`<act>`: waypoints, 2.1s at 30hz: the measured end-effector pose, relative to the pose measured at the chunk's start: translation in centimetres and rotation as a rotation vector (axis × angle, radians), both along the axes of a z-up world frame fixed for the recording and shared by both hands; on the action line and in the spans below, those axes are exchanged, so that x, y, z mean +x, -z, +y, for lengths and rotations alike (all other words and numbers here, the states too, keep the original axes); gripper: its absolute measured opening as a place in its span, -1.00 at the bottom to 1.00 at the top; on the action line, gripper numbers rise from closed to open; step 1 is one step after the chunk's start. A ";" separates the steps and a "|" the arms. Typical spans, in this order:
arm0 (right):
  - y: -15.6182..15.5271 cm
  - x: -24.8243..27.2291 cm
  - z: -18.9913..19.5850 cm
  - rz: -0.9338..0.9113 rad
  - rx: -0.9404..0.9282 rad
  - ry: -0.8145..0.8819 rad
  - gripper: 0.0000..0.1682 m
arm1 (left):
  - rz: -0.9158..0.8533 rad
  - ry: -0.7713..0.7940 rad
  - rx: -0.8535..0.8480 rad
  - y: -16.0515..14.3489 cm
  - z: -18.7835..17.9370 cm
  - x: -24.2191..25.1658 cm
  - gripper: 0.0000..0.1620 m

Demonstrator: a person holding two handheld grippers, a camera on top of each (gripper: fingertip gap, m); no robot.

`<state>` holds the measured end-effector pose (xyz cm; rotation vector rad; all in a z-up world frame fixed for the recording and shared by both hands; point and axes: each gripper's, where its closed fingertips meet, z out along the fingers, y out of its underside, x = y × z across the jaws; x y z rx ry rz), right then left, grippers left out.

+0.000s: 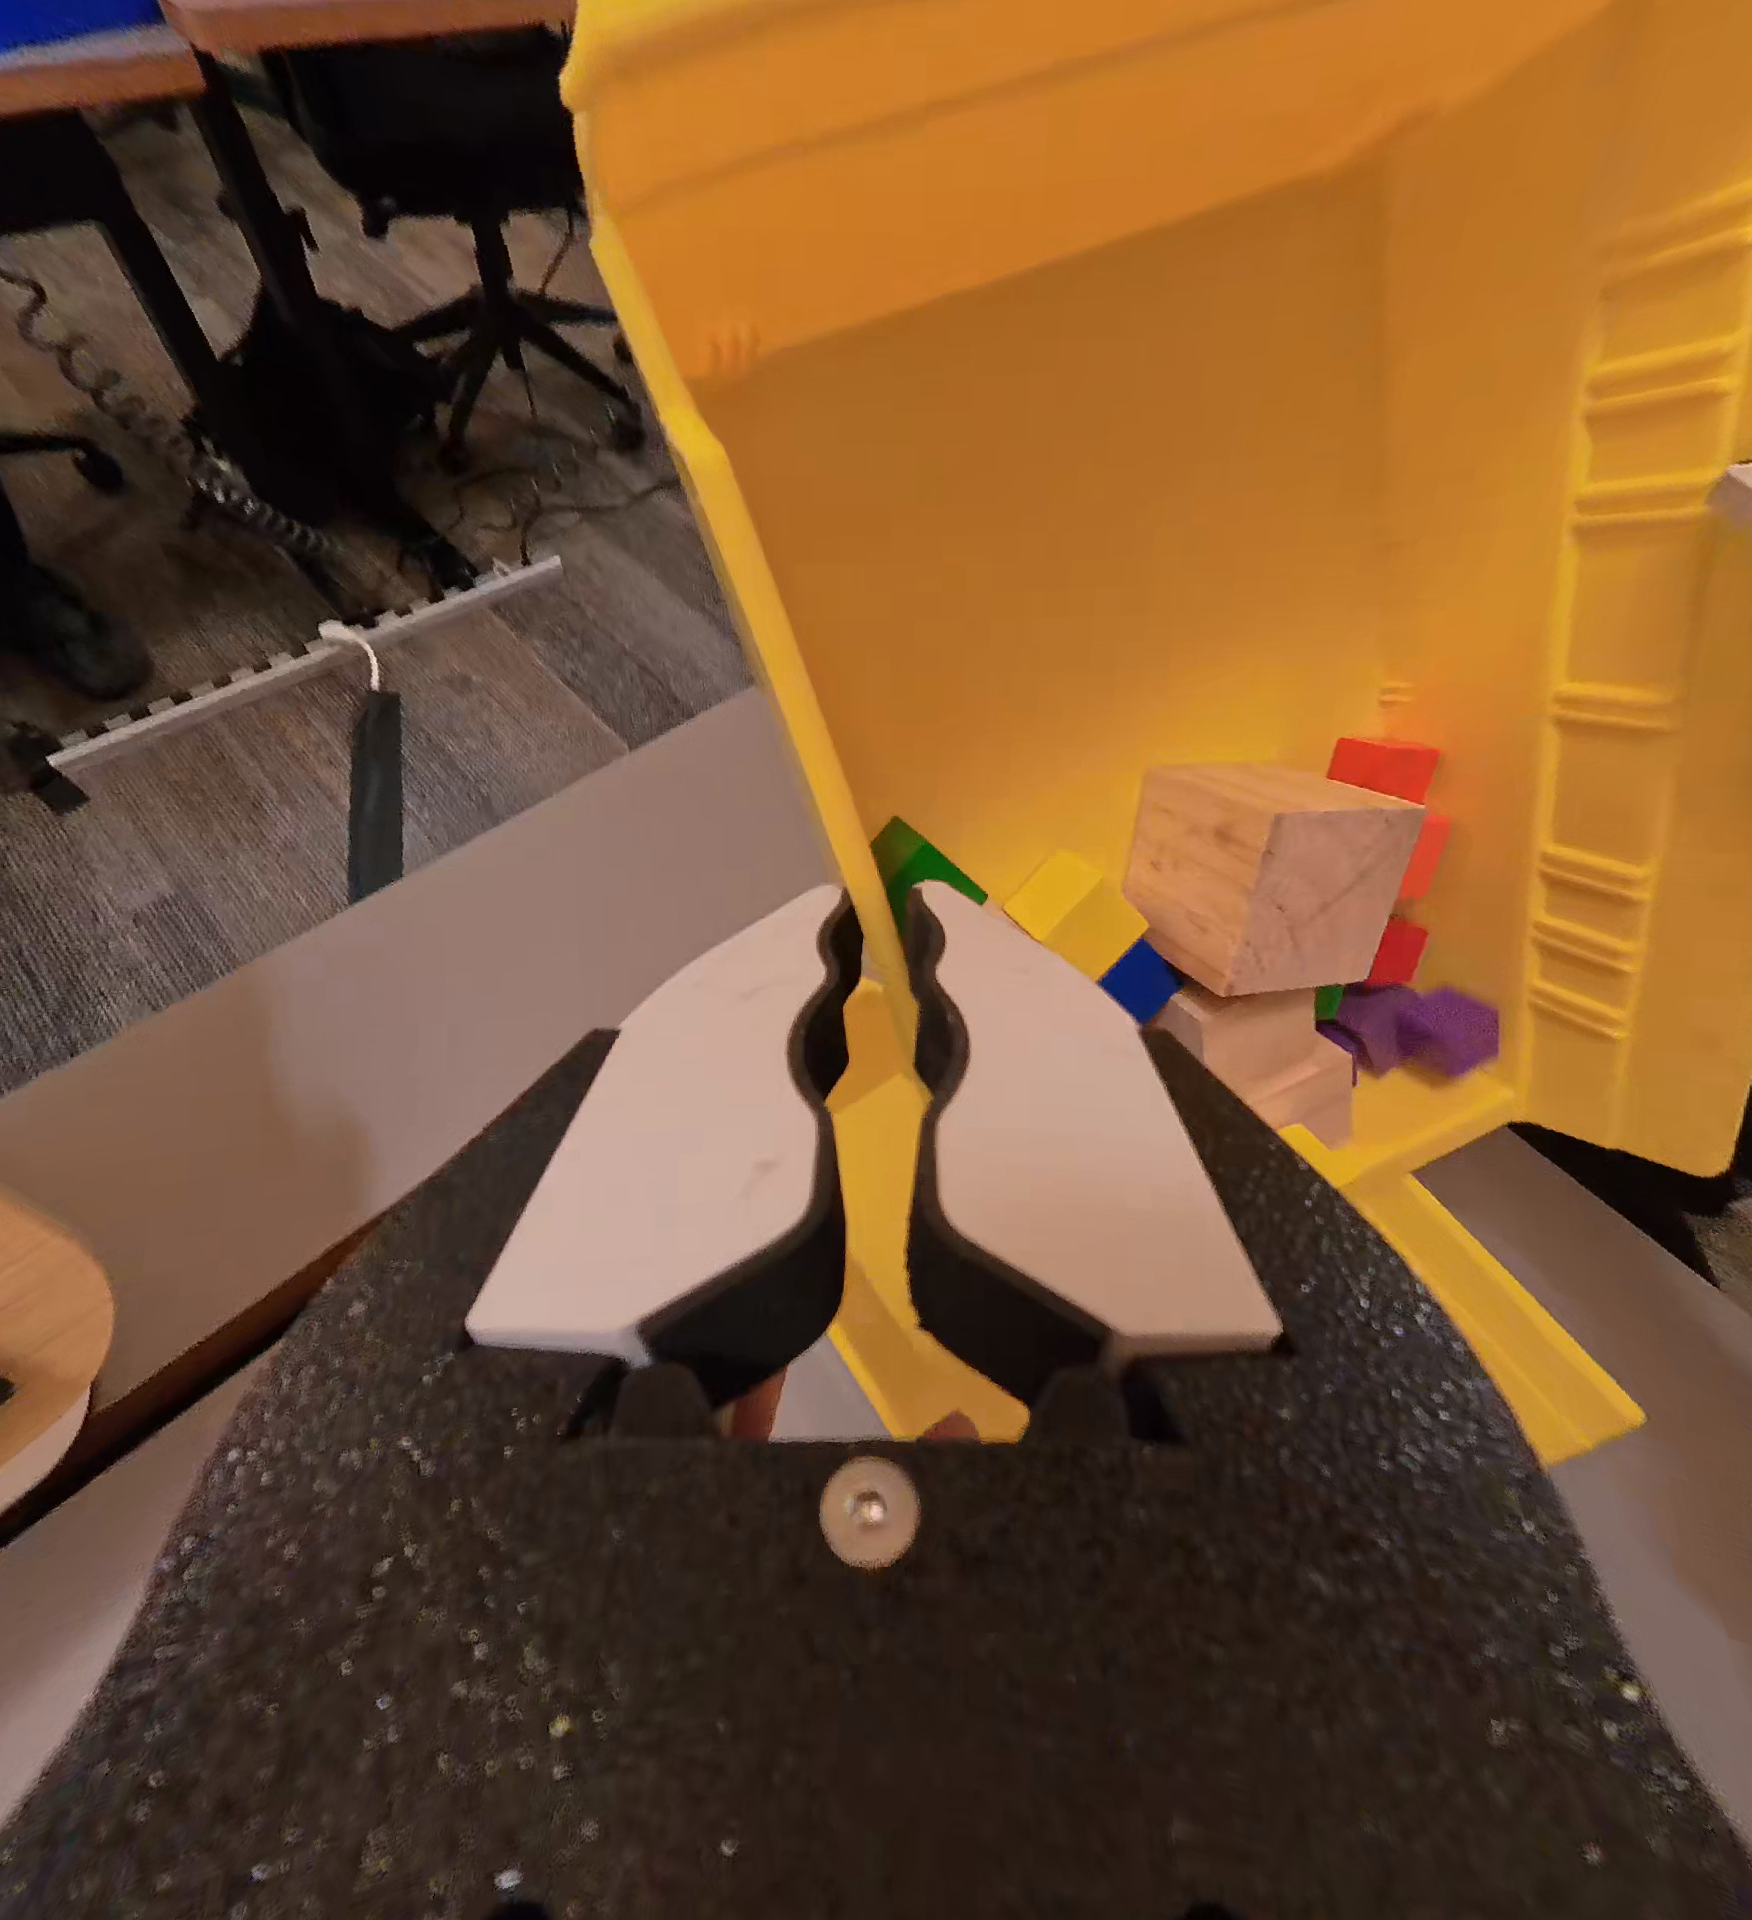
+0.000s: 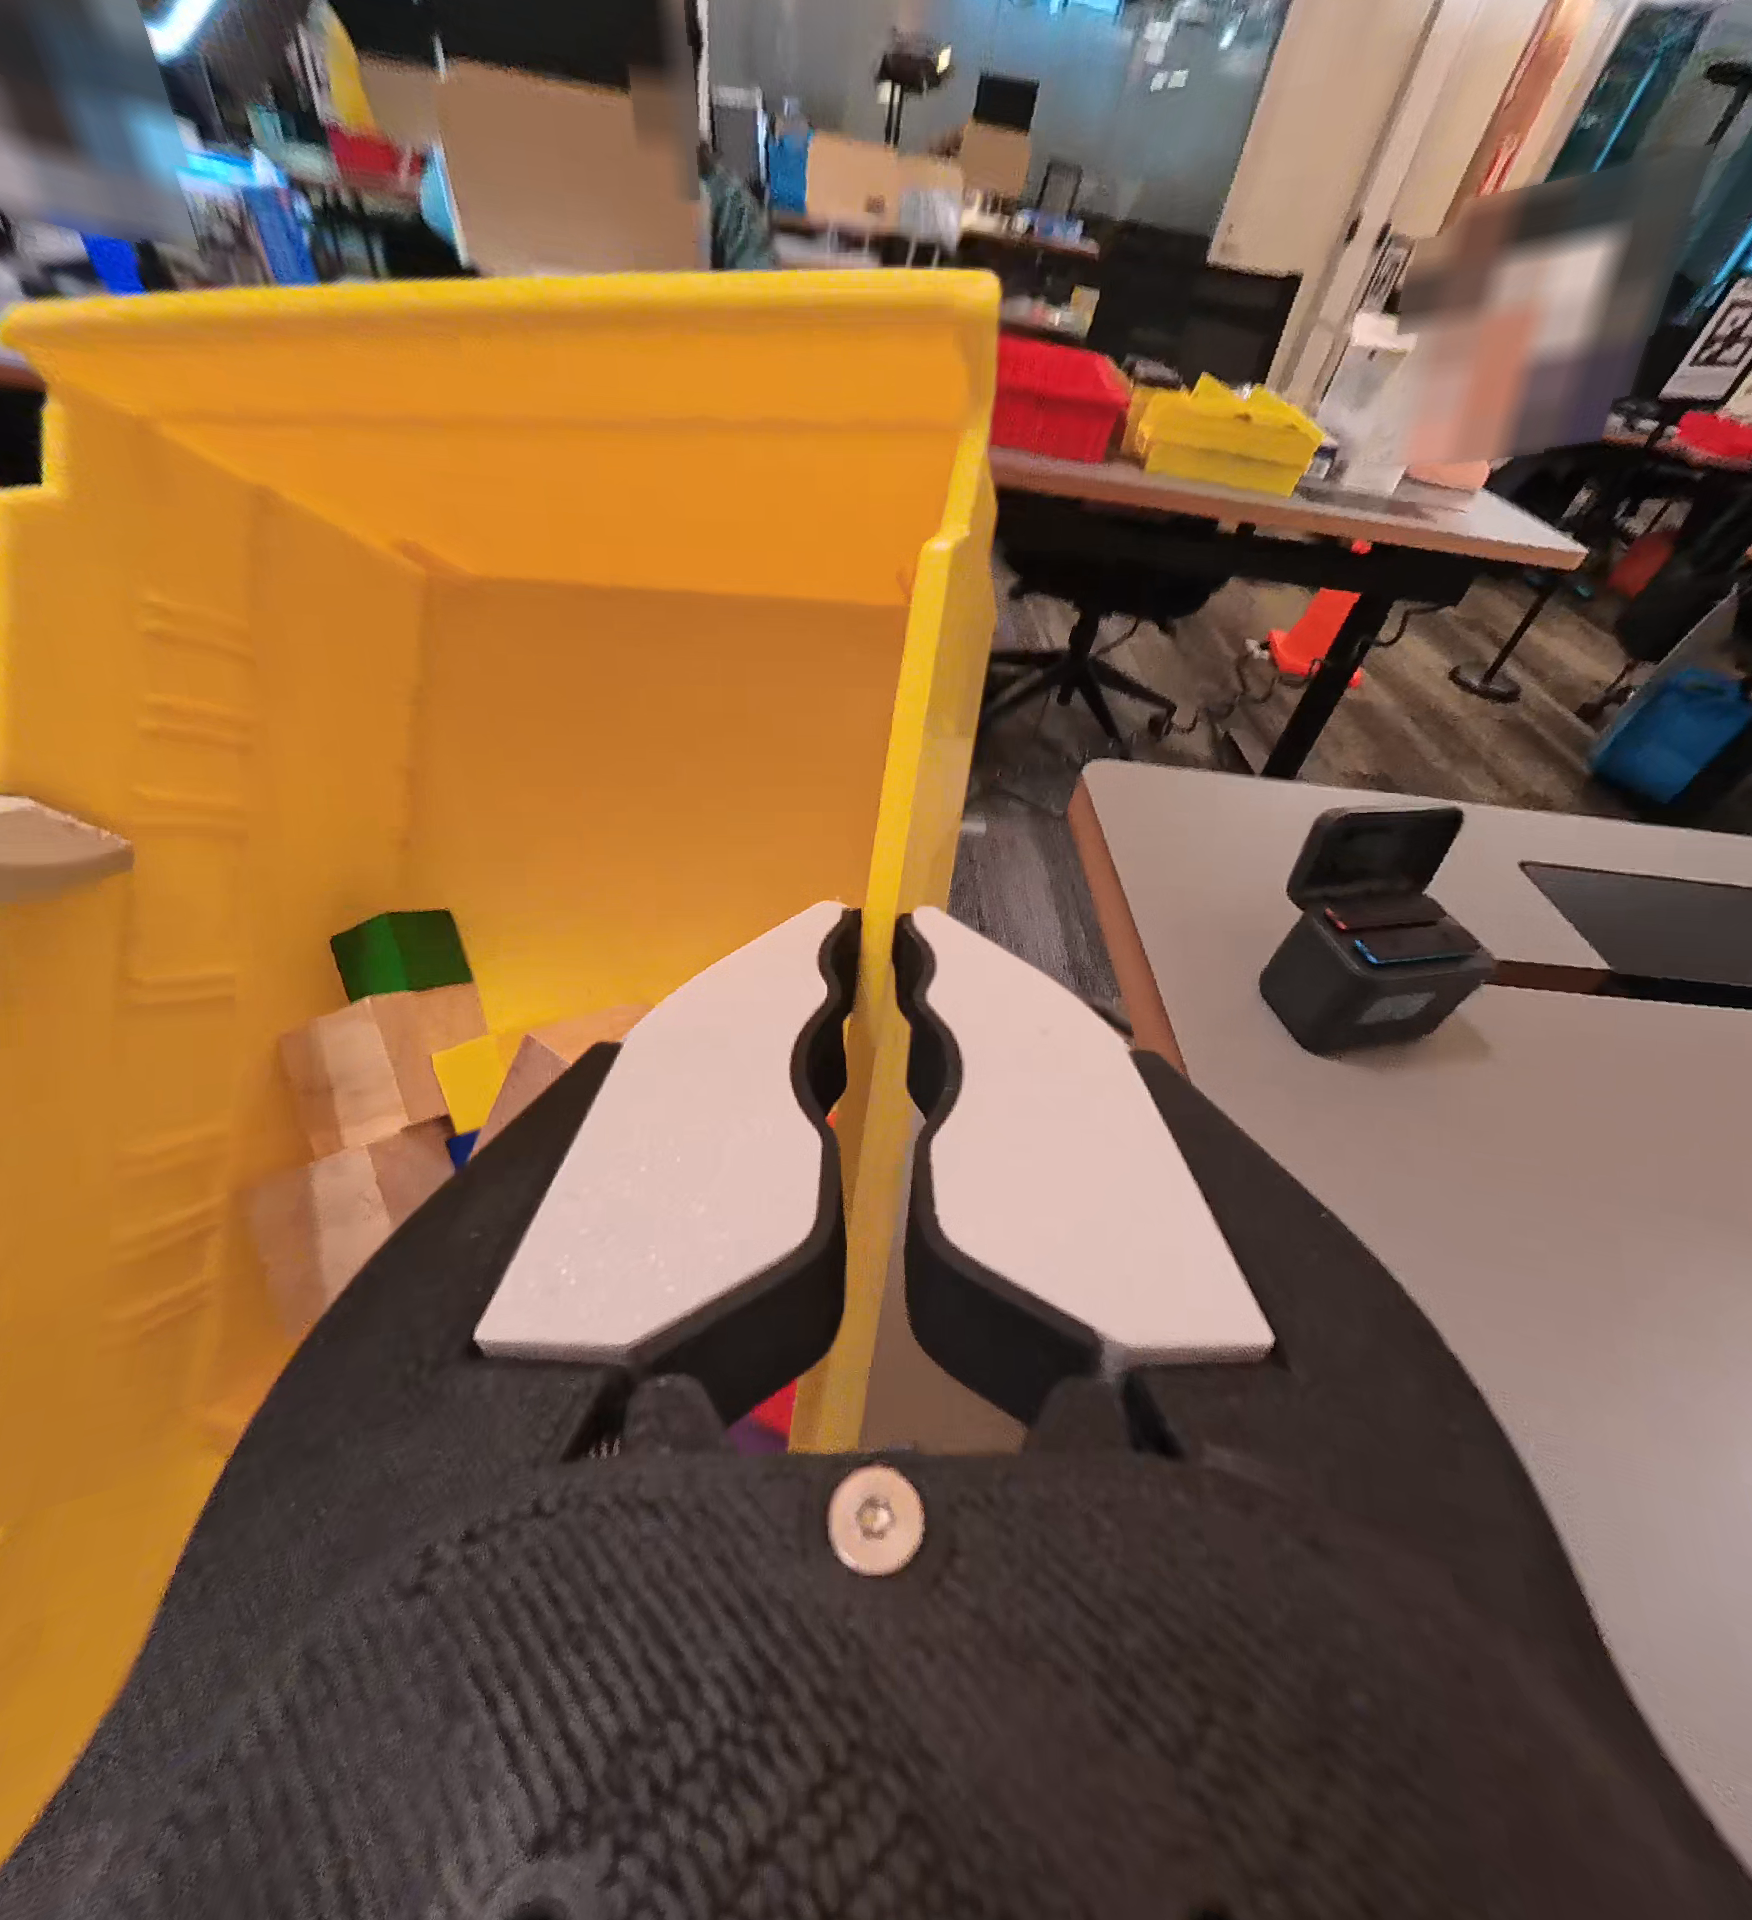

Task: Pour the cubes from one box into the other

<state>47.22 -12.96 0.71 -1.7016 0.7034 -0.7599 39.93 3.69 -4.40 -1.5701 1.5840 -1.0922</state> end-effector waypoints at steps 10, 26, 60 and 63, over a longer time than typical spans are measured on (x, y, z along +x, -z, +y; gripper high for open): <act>-0.1 -0.2 0.4 -0.072 0.170 -0.052 -0.89 | -0.157 -0.029 0.017 0.4 0.4 0.6 -0.92; -1.2 -1.9 0.8 -0.195 0.407 -0.150 -0.86 | -0.376 -0.028 -0.009 -1.5 1.3 0.1 -0.92; -0.9 -3.5 -0.6 -0.468 0.471 -0.032 -0.90 | -0.588 0.026 -0.065 -2.5 0.2 -1.5 -0.89; -0.8 -3.4 -0.5 -0.486 0.428 -0.024 -0.91 | -0.583 0.019 -0.073 -1.7 0.2 -1.2 -0.89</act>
